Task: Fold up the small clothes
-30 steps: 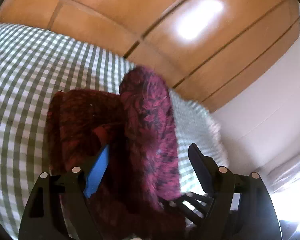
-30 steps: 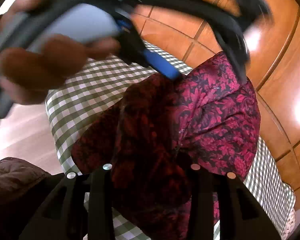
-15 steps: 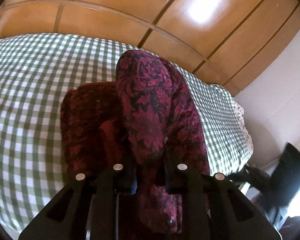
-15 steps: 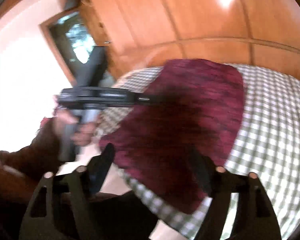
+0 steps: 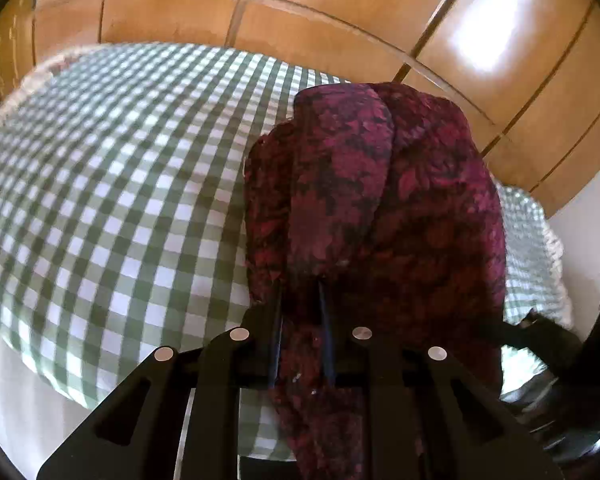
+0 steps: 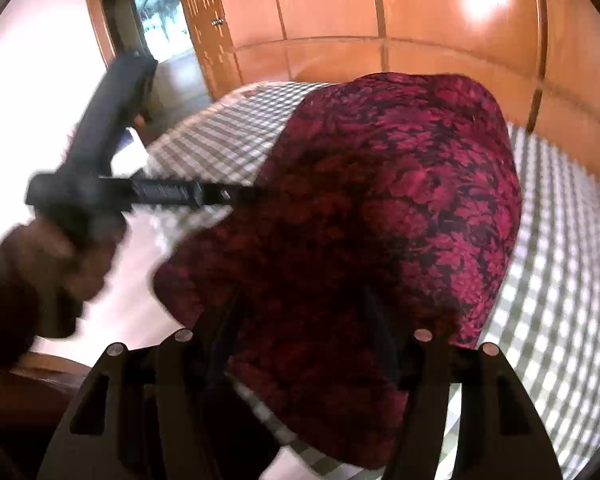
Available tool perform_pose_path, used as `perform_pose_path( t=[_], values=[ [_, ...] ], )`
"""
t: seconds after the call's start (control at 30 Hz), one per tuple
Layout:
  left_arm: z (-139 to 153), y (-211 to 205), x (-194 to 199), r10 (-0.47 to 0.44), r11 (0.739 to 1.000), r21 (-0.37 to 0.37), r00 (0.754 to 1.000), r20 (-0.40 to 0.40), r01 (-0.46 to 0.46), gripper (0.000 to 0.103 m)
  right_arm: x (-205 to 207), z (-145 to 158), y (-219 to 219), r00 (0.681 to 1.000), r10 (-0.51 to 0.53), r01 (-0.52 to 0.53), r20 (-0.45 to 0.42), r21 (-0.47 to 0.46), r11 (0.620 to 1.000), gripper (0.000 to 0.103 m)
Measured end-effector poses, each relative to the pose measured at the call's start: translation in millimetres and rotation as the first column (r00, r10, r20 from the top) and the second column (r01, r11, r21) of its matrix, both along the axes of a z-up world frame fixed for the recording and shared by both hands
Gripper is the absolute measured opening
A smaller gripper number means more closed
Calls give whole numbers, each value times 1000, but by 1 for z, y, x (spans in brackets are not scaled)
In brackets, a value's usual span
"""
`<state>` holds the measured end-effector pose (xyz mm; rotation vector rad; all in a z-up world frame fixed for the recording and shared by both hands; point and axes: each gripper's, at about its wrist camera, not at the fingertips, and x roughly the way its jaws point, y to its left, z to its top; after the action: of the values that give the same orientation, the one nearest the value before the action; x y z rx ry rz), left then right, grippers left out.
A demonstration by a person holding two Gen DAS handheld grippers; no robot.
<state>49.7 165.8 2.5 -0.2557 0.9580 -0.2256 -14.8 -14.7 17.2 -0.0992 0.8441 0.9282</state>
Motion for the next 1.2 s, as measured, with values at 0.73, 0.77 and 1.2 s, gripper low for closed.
perform_pose_path(
  t=[0.73,0.77,1.2],
  values=[
    [-7,-20,5,18,990,141,999,44,-24,27,137,21,4,963,-266,268,-33,67,961,101],
    [-7,-18,4,28,988,151,999,47,-35,32,133,25,-6,960,-279,280,-25,88,956,101],
    [-27,19,0,35,999,-25,998,50,-33,64,121,-65,-68,858,-137,327,-495,322,889,101]
  ],
)
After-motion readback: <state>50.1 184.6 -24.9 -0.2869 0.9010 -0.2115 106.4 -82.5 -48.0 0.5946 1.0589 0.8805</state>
